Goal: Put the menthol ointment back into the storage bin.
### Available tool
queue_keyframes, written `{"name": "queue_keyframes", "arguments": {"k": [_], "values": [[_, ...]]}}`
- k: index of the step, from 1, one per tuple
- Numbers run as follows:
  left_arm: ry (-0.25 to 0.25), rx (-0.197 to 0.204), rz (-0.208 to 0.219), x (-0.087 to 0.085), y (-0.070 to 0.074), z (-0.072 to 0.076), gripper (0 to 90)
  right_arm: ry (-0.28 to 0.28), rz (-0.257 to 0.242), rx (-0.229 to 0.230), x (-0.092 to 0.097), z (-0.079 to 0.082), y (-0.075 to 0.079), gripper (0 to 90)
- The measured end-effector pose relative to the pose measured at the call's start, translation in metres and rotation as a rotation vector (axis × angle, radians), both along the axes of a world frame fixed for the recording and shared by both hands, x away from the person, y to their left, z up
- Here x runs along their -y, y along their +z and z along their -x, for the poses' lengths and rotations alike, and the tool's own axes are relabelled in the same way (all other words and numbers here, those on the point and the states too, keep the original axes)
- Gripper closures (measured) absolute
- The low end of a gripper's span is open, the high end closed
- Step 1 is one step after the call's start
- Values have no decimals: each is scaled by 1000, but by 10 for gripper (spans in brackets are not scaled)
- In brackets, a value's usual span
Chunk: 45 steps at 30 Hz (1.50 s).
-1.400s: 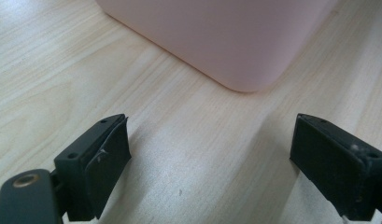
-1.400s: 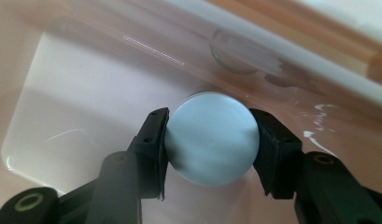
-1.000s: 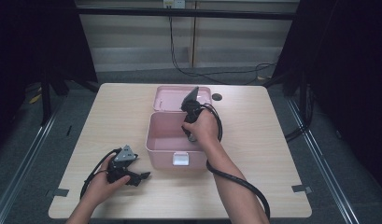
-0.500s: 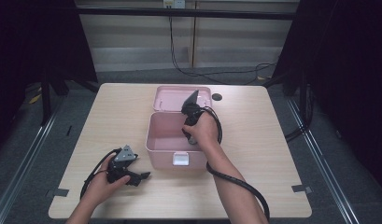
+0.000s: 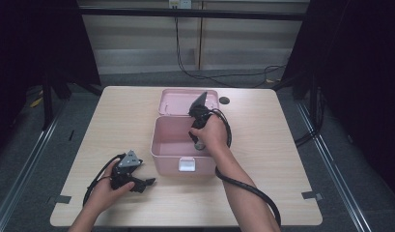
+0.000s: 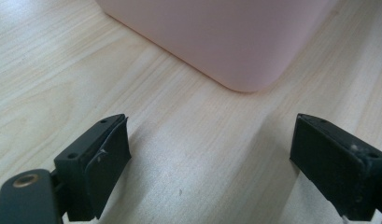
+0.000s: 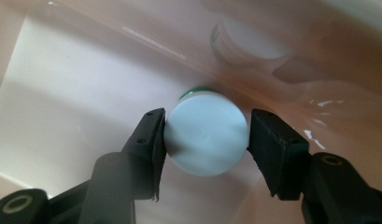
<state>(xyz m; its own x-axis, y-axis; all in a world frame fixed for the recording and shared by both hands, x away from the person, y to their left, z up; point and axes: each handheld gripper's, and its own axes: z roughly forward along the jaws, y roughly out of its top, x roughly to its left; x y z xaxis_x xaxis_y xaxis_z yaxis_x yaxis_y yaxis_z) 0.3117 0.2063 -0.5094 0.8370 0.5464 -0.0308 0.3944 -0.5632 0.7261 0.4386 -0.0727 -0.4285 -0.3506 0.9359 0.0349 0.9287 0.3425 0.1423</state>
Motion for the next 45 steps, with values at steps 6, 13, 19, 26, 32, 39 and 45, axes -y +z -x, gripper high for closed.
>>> {"name": "queue_keyframes", "arguments": {"k": [6, 13, 19, 26, 32, 39, 45], "values": [[0, 0, 0, 0, 0, 0, 114, 0, 1, -9, 3, 1, 6, 433], [-1, 0, 0, 0, 0, 0, 114, 2, -12, -6, 5, 2, 13, 420], [-3, -2, -3, 0, 0, 0, 114, 8, -26, -21, 4, 5, 19, 394], [-6, -3, -3, 0, 0, 0, 114, 11, -27, -17, 6, 6, 30, 355], [-5, -4, -2, 0, 0, 0, 114, 18, -35, -11, 10, 10, 39, 346], [-6, -4, -1, 0, 0, 0, 114, 52, -33, -1, 11, 13, 50, 307], [-6, -4, -2, 0, 0, 0, 114, 87, -30, -11, 10, 17, 60, 273]]}}
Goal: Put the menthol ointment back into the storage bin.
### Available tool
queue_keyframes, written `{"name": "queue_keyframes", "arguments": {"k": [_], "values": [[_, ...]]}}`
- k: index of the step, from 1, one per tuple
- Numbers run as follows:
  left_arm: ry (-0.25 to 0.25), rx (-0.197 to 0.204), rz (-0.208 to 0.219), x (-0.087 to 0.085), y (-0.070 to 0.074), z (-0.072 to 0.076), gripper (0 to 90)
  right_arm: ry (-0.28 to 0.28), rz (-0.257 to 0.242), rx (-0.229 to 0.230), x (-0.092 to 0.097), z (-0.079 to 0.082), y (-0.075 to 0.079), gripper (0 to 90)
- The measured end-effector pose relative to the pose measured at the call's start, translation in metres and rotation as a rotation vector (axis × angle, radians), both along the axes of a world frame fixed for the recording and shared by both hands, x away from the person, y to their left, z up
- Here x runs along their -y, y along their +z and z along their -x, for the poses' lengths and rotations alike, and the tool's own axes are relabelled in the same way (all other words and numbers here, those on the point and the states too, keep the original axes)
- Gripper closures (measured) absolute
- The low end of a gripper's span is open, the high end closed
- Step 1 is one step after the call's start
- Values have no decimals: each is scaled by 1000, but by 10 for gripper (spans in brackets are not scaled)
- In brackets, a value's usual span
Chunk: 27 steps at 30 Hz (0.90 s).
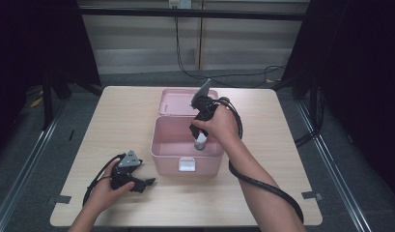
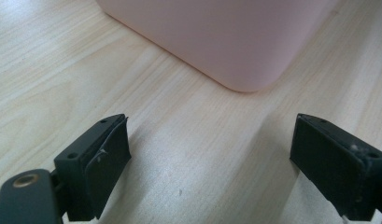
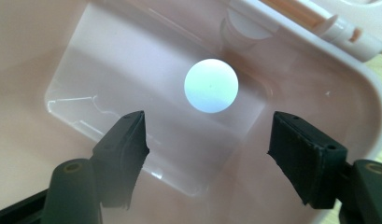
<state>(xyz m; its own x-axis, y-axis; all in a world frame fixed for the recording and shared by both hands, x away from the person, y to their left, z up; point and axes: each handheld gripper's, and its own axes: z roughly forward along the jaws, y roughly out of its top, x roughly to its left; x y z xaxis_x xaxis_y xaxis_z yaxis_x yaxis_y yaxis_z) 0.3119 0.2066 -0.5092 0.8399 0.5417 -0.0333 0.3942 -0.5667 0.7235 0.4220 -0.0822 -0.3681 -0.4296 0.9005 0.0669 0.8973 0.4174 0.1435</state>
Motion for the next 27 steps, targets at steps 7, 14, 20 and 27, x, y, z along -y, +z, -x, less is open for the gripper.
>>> {"name": "queue_keyframes", "arguments": {"k": [7, 14, 20, 27], "values": [[0, 1, 0, 0, 0, 0, 114, 26, -9, 28, 1, 4, 15, 237], [0, 1, -1, 0, 0, 0, 114, 58, -7, 44, 3, 9, 25, 220], [3, 2, -2, 0, 0, 0, 114, 91, -12, 50, 6, 14, 31, 221], [2, 2, -2, 0, 0, 0, 114, 111, -16, 62, 17, 20, 44, 225]]}}
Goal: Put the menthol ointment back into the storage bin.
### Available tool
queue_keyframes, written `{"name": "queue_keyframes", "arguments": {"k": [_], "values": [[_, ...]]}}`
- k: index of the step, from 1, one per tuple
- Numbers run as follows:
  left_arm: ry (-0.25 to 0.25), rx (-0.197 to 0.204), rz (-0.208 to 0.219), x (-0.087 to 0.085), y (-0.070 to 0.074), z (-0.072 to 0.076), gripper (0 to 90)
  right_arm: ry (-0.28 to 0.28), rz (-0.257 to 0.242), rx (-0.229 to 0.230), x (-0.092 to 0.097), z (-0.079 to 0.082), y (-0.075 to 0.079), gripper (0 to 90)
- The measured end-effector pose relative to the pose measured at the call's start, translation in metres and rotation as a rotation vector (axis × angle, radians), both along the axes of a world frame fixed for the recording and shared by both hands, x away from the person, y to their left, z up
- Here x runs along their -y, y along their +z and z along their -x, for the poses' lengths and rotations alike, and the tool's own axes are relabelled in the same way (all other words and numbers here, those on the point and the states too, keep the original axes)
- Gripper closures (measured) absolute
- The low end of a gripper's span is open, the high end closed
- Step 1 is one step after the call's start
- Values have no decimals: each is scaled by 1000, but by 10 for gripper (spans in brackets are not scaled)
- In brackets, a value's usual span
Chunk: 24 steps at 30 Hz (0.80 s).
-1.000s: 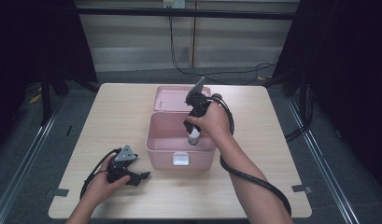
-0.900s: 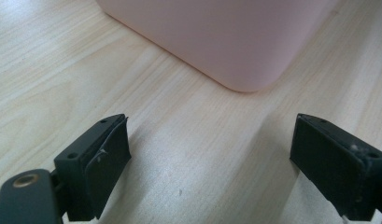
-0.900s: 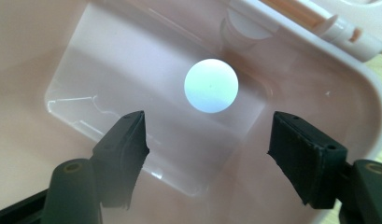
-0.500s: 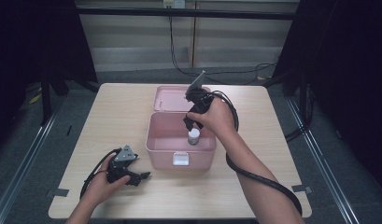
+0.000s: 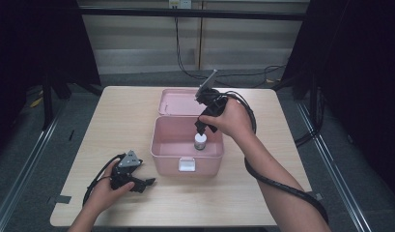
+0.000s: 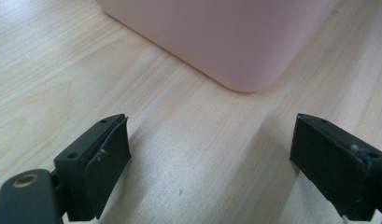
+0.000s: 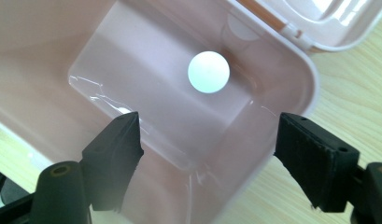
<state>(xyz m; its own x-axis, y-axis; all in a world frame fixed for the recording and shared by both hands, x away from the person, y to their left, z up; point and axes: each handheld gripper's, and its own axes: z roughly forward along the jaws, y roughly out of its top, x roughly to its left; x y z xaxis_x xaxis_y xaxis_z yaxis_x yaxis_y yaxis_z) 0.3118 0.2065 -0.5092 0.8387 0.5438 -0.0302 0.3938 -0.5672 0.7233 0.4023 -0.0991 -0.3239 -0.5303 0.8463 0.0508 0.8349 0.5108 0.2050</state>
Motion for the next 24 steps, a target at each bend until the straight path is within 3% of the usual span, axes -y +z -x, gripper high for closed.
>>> {"name": "queue_keyframes", "arguments": {"k": [6, 10, 24], "values": [[0, 0, 0, 0, 0, 0, 114, 6, 6, 8, 12, 6, 10, 230], [0, 0, 0, 0, 0, 0, 114, 3, -20, 23, 23, 10, 16, 233], [0, 0, 1, 0, 0, 0, 113, 0, -31, 30, 57, 23, 19, 232]]}}
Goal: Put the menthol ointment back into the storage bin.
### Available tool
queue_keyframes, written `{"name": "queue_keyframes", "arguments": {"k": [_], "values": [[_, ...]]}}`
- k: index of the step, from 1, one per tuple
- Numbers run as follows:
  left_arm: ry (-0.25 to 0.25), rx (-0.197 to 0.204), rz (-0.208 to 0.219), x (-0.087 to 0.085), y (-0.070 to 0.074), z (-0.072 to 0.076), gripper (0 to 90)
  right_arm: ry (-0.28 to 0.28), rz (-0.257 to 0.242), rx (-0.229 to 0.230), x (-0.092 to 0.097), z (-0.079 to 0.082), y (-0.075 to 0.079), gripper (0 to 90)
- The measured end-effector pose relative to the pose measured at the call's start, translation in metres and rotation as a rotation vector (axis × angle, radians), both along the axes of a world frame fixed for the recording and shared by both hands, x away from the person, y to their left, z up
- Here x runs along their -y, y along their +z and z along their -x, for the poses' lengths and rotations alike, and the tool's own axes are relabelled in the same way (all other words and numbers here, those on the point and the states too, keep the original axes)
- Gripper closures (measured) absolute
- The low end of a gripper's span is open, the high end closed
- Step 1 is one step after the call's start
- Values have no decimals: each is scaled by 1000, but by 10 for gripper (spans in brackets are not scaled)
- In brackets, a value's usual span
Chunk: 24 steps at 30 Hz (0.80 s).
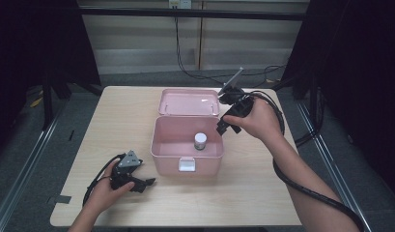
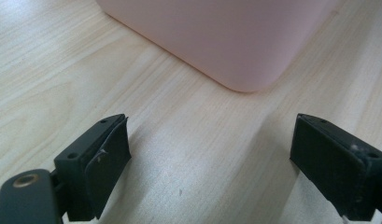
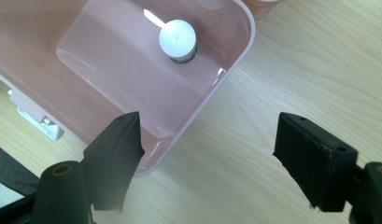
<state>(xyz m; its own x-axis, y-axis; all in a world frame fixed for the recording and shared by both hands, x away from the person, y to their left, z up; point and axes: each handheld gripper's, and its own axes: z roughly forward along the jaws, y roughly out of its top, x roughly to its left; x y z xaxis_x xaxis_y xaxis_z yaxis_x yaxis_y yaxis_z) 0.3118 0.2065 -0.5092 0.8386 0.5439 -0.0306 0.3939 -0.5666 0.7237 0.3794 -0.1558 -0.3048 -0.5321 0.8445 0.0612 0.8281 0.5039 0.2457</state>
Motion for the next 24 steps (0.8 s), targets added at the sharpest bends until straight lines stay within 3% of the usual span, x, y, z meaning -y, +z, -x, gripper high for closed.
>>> {"name": "queue_keyframes", "arguments": {"k": [14, 24], "values": [[1, 2, 1, 0, 0, 0, 113, -32, -23, -1, 37, 12, 3, 229], [2, 3, 0, 0, 0, 0, 113, -36, -25, -1, 60, 20, -9, 230]]}}
